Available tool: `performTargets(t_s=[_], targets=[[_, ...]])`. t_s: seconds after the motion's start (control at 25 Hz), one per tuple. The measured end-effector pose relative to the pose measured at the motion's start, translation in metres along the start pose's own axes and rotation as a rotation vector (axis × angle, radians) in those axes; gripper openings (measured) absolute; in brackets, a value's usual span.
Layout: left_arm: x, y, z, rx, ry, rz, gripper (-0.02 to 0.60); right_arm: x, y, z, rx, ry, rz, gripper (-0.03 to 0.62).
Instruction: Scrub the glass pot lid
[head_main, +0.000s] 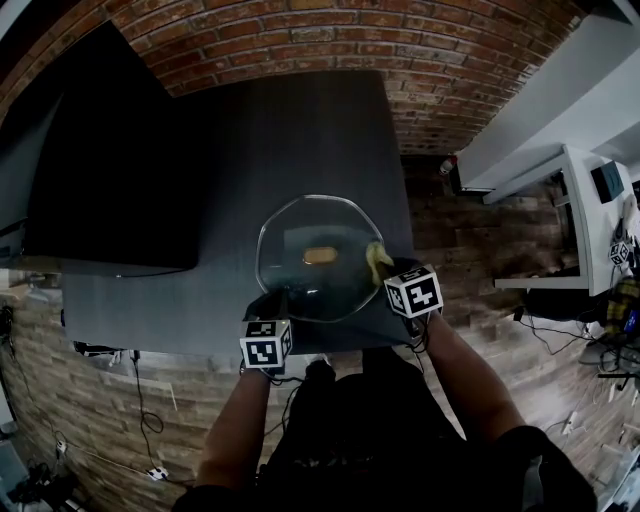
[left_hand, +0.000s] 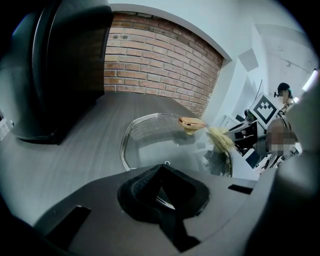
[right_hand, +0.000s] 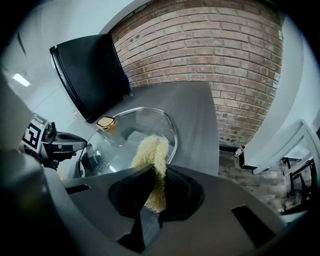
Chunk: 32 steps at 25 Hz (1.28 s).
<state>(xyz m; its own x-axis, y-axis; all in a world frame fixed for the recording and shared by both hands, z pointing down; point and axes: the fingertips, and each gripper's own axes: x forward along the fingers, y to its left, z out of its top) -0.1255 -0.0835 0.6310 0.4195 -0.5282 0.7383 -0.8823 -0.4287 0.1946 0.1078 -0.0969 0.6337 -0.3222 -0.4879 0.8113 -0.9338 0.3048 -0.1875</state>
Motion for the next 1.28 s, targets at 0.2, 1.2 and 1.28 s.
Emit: performTargets(t_s=[0.2, 1.2, 1.28], targets=[[0.000, 0.000, 0.000, -0.012, 0.008, -0.003, 0.034, 0.000, 0.001, 0.001, 0.007, 0.002, 0.008, 0.051], [-0.005, -0.004, -0.001, -0.124, -0.006, 0.009, 0.034, 0.081, 0.161, 0.148, -0.566, 0.152, 0.402, 0.049], [-0.003, -0.003, 0.003, -0.119, -0.015, 0.005, 0.034, 0.091, 0.180, 0.141, -0.654, 0.202, 0.442, 0.049]])
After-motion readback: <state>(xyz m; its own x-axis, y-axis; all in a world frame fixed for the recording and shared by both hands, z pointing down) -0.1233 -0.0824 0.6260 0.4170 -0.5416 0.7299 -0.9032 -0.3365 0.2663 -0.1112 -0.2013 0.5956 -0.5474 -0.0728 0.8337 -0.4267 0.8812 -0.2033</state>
